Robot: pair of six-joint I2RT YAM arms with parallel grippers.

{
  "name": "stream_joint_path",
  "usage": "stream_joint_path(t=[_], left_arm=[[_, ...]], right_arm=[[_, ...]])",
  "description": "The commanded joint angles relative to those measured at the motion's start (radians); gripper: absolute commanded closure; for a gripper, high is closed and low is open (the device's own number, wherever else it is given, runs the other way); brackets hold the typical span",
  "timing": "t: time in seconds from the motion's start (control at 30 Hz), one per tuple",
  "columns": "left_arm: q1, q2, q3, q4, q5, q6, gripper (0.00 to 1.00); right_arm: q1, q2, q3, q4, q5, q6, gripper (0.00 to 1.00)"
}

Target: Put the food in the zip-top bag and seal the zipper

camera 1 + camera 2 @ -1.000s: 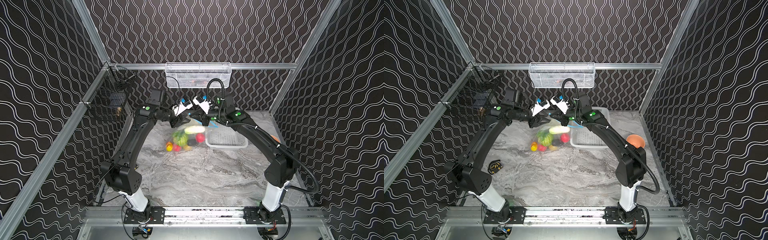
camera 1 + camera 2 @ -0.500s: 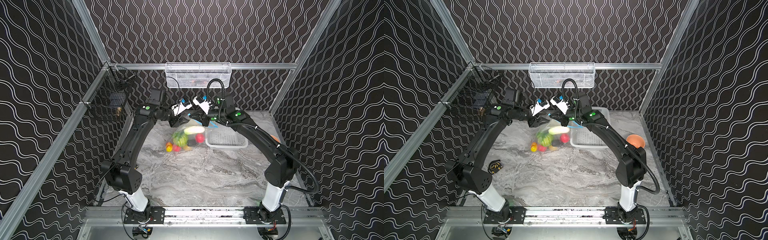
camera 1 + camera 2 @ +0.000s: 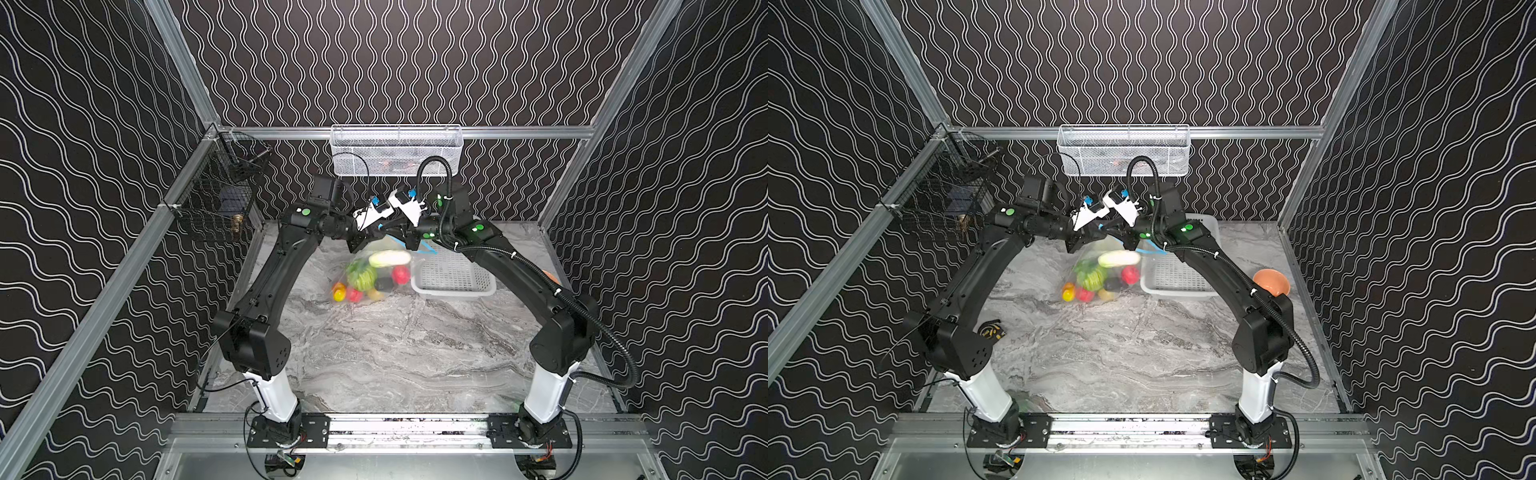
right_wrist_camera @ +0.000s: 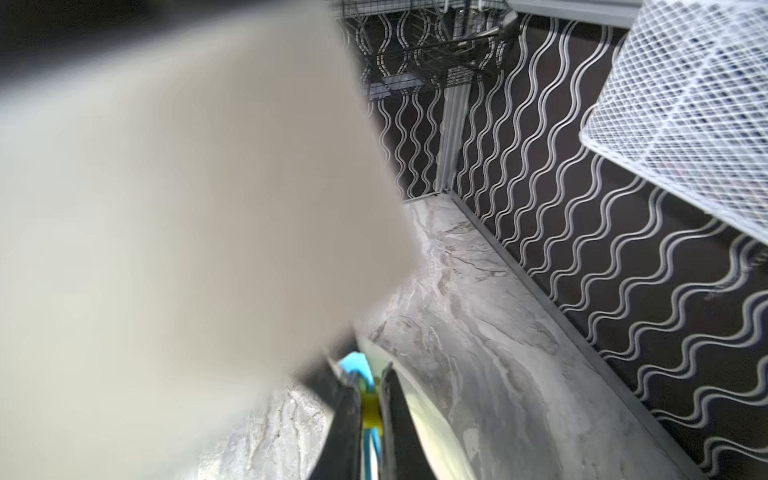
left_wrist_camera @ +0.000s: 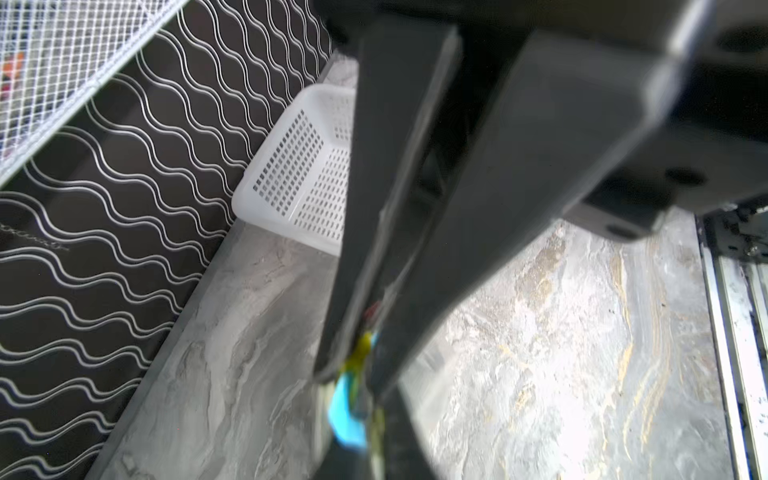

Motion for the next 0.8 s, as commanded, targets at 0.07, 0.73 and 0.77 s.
stream_joint_path(t=[0.07,0.73,0.77], left_arm=[[-0.001,-0.015,-0.004,0.065,0.049,-0.04,1.0],[0.011,-0.057,0.035,0.12,0.07,-0.324,1.0],[0.013,-0.06,0.029,0.121,0.076,-0.325,1.0]], right_arm=[[0.007,0.003,0.007,0.008,-0.039,-0.017,0.99],[-0.018,-0.028,-0.012,-0.078,0.014,-0.088,0.94],[-0.019,-0.03,-0.013,-0.079,0.014,-0.091,0.95]])
